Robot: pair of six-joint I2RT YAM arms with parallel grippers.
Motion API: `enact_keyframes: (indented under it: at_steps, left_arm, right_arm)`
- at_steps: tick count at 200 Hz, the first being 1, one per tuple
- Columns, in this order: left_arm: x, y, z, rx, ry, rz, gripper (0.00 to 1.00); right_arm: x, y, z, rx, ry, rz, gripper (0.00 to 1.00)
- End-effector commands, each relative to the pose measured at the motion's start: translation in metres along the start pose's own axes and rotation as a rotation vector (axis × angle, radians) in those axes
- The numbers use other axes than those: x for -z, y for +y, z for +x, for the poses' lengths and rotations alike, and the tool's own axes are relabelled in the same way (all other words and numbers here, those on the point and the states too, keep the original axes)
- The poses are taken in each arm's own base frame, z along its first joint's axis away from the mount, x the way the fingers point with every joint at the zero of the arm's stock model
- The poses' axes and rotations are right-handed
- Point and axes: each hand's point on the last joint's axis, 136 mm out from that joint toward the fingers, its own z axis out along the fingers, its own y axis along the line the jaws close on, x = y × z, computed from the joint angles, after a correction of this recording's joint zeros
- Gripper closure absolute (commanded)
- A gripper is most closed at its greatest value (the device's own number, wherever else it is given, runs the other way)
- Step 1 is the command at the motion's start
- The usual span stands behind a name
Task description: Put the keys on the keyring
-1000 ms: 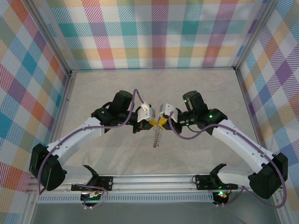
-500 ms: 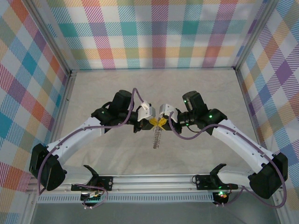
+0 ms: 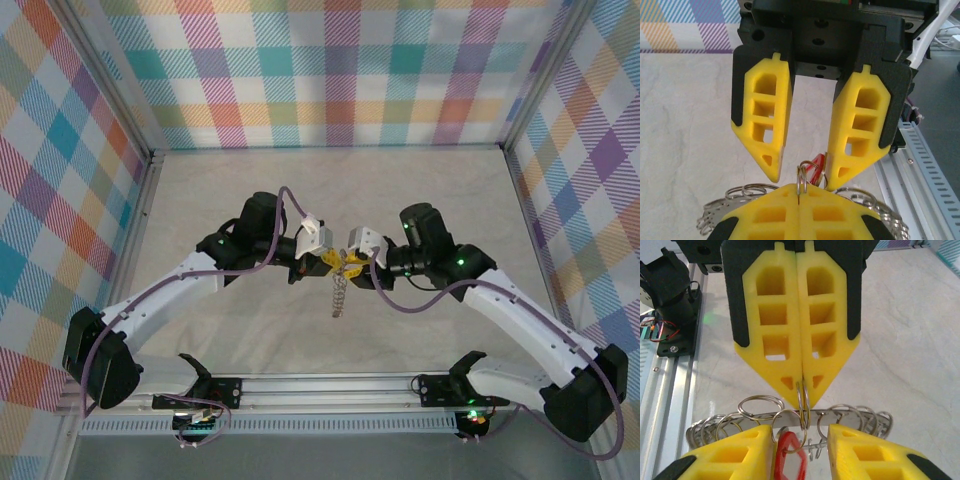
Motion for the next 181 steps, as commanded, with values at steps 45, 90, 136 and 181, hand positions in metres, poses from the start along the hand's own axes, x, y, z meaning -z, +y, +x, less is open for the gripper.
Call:
enact_keyframes:
  at_steps: [45, 90, 136, 181]
  left_arm:
    - [0.005, -0.013, -0.022, -0.047, -0.116, 0.067, 1.00]
    - [0.005, -0.013, -0.026, -0.055, -0.136, 0.075, 1.00]
    - [0.005, -0.012, -0.025, -0.049, -0.131, 0.070, 1.00]
    - [0.004, -0.011, -0.023, -0.046, -0.124, 0.071, 1.00]
  right_arm:
    - [0.017, 0.002, -0.008, 0.016, -0.036, 0.061, 0.65]
    - [0.019, 0.000, -0.018, 0.042, -0.063, 0.067, 0.77]
    - [0.026, -0.002, -0.024, 0.074, -0.079, 0.103, 0.68]
    - [0.038, -0.004, -0.032, 0.113, -0.100, 0.148, 0.64]
